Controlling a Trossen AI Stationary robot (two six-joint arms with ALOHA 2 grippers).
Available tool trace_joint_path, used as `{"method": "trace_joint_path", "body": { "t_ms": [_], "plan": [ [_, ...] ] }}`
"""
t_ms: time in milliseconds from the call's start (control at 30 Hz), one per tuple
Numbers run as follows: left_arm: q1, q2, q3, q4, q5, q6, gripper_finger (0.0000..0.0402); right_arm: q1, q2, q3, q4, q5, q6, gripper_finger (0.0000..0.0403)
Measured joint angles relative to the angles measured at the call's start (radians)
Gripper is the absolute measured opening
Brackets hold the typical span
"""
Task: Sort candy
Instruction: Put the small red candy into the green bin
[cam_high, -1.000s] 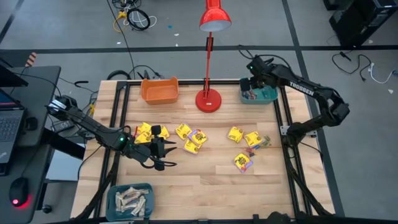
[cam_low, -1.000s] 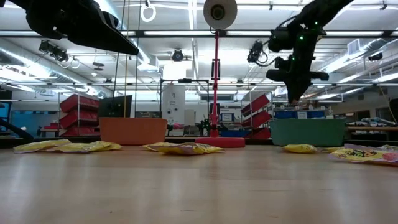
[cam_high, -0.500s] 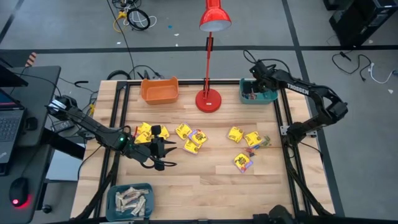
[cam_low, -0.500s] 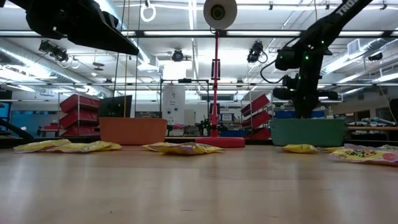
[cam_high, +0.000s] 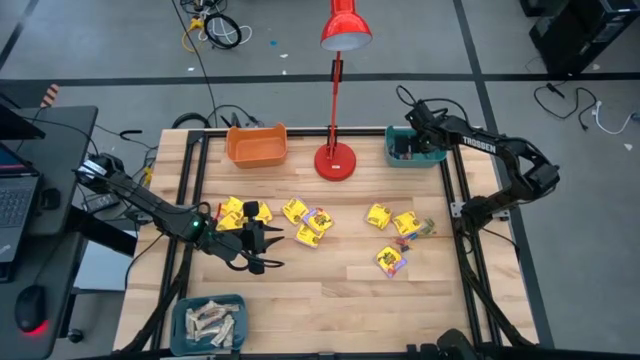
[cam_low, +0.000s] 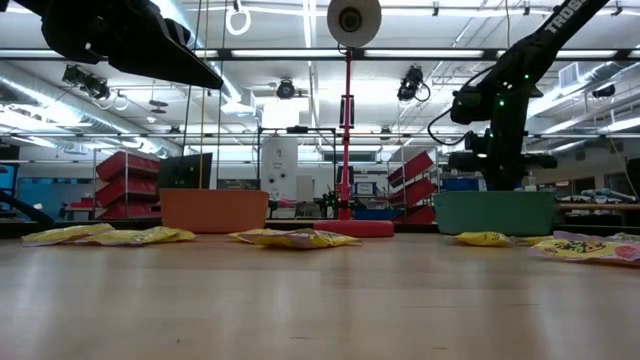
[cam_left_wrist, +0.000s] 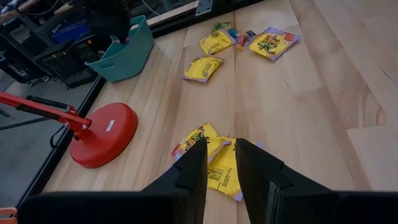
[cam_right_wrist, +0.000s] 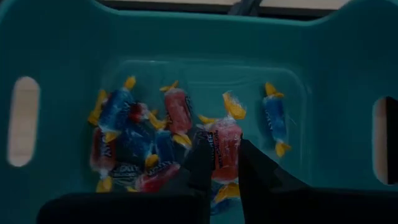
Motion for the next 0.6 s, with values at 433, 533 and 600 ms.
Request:
{"method": "trace_joint_path", "body": {
  "t_ms": [433, 533, 600],
  "plan": [
    [0.0, 0.0, 0.0, 0.0, 0.0, 0.0, 0.0088, -0.006, 0.0, -0.017, 0.023, 0.001, -0.02, 0.0055],
    [0.0, 0.0, 0.0, 0.0, 0.0, 0.0, 0.0088, -0.006, 0.0, -0.017, 0.022, 0.001, -0.021, 0.0061],
    [0.0, 0.0, 0.0, 0.0, 0.0, 0.0, 0.0088, -0.006, 0.0, -0.017, 0.022, 0.002, -0.02, 0.0066]
  ]
}}
